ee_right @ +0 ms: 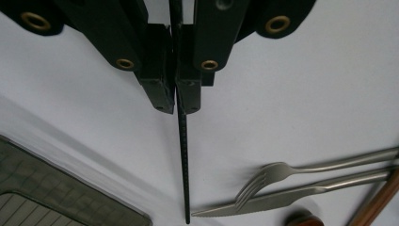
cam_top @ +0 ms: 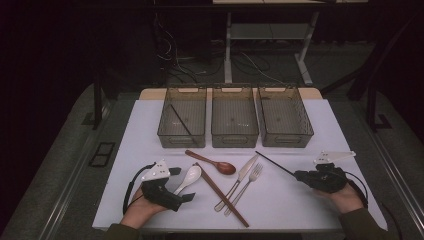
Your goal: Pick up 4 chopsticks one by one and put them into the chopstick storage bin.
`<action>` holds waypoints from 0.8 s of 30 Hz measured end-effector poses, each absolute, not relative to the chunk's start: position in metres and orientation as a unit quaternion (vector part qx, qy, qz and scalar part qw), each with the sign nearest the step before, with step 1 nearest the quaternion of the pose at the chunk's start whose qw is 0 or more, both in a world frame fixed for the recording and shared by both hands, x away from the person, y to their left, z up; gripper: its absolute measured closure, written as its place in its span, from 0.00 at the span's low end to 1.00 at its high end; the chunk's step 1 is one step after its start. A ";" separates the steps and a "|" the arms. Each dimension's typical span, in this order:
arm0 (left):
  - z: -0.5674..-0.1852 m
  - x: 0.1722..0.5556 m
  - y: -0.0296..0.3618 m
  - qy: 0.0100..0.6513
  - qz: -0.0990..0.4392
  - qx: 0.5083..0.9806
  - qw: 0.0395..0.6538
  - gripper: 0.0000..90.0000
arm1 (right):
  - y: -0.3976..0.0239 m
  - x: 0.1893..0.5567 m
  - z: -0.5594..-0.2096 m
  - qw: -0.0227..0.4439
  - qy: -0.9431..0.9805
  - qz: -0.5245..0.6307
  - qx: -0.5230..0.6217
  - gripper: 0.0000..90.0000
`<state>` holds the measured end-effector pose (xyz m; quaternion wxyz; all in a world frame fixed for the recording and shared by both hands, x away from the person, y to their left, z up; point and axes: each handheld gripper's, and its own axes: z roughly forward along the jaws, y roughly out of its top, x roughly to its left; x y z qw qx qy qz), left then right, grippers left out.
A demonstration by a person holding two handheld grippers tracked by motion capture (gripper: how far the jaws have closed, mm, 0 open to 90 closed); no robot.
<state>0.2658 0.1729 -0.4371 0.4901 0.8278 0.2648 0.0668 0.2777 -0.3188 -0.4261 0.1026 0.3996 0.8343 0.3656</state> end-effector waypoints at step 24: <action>-0.438 0.266 0.172 0.264 0.066 0.829 0.488 0.00 | -0.310 0.275 -0.403 0.097 0.827 0.414 0.368 0.95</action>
